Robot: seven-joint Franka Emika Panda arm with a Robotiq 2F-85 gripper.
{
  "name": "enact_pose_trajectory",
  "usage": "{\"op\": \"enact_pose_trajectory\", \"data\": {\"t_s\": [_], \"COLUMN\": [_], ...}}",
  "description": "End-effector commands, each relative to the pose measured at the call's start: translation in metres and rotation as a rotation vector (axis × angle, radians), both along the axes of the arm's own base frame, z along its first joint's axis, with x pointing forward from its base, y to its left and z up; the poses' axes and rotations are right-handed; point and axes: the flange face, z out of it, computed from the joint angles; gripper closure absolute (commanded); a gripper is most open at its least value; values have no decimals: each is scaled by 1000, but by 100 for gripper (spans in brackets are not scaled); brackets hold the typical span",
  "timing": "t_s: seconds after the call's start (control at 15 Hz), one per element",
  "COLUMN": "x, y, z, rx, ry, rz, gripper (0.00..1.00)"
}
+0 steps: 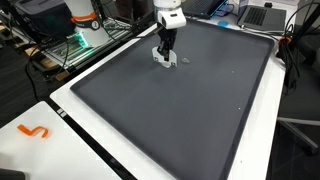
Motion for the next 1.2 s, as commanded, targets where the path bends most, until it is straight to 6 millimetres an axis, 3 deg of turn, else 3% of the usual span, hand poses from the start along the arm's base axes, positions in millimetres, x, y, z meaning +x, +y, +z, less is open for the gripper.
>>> {"op": "enact_pose_trajectory", "data": {"t_s": [0.0, 0.4, 1.13], "x": [-27, -28, -6], "y": [-20, -22, 15], "z": [-22, 5, 61], "rx": [17, 53, 28], "ry": [74, 87, 74], "rz": [10, 59, 130], "gripper": [99, 99, 99]}}
